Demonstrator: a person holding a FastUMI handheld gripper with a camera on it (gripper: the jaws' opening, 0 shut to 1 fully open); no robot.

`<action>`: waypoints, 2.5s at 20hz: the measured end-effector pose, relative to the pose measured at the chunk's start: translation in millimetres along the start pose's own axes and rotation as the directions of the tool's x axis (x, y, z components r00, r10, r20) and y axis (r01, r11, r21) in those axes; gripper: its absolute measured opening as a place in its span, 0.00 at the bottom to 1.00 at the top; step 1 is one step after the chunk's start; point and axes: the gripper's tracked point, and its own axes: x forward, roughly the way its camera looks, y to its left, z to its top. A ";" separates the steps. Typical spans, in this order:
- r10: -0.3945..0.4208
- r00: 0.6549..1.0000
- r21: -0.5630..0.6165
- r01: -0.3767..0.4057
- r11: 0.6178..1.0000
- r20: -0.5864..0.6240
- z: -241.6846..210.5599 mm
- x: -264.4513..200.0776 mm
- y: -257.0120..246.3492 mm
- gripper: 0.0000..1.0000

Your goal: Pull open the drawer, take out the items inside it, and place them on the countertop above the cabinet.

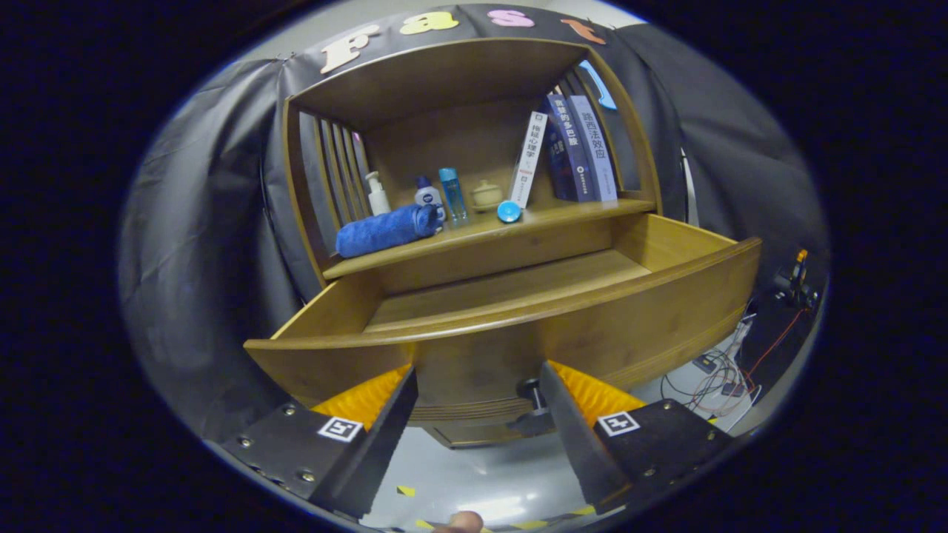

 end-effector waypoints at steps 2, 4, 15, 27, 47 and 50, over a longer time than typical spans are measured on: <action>0.002 1.000 0.000 -0.002 1.000 0.001 1.2 1.4 -0.9 1.00; 0.008 1.000 0.000 -0.008 1.000 -0.005 2.1 4.1 -1.8 0.99; 0.024 1.000 -0.019 -0.024 1.000 0.000 20.2 41.9 -4.2 1.00; 0.027 0.999 0.000 -0.027 1.000 0.017 30.5 97.5 -11.9 1.00; -0.009 0.996 -0.068 0.003 0.998 -0.093 21.6 176.7 -15.4 1.00; -0.009 0.996 -0.072 0.002 0.997 -0.088 23.0 180.8 -14.6 1.00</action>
